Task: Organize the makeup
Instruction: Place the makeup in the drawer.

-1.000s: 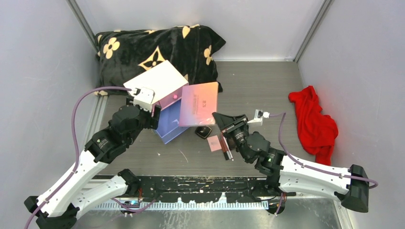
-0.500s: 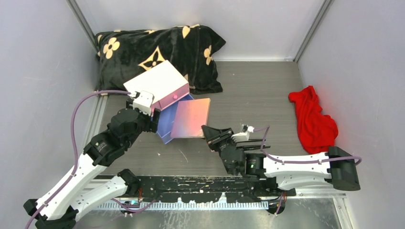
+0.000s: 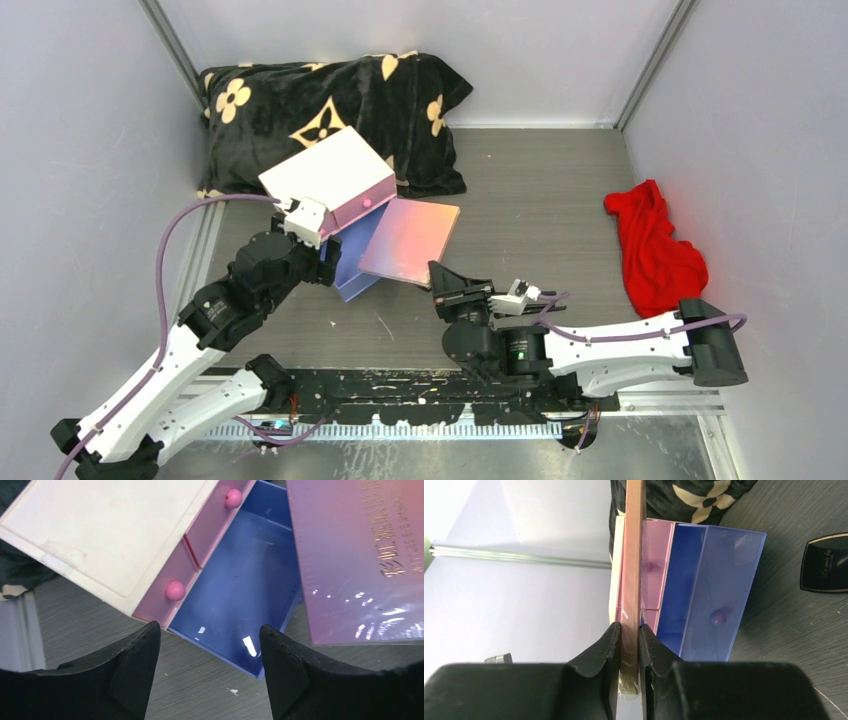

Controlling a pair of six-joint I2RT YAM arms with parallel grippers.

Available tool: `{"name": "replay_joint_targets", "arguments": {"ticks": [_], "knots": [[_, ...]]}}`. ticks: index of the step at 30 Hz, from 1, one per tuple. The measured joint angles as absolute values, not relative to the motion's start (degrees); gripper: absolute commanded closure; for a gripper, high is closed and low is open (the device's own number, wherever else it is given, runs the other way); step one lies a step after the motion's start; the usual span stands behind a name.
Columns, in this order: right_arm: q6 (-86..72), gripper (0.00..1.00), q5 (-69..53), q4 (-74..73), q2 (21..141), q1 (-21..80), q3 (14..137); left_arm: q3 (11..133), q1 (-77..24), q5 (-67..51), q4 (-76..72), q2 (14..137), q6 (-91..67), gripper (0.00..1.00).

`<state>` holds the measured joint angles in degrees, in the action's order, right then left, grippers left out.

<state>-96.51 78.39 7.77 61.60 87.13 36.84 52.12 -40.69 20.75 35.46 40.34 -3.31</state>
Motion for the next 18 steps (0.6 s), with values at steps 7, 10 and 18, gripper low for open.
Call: {"name": "replay_joint_targets", "arguments": {"ticks": [7,10,18], "knots": [[-105.43,0.99,82.41,-1.50,67.66,87.29,42.54,50.04,-40.71,16.36,32.10,39.29,-4.03,0.26],[-111.28,0.99,83.50,-10.31,70.32,87.31,46.52,50.00,-40.71,16.21,31.40,38.46,-4.01,0.27],[-118.10,0.99,84.66,-36.32,83.42,87.31,60.42,50.00,-40.69,15.79,30.68,37.78,-3.86,0.27]]}}
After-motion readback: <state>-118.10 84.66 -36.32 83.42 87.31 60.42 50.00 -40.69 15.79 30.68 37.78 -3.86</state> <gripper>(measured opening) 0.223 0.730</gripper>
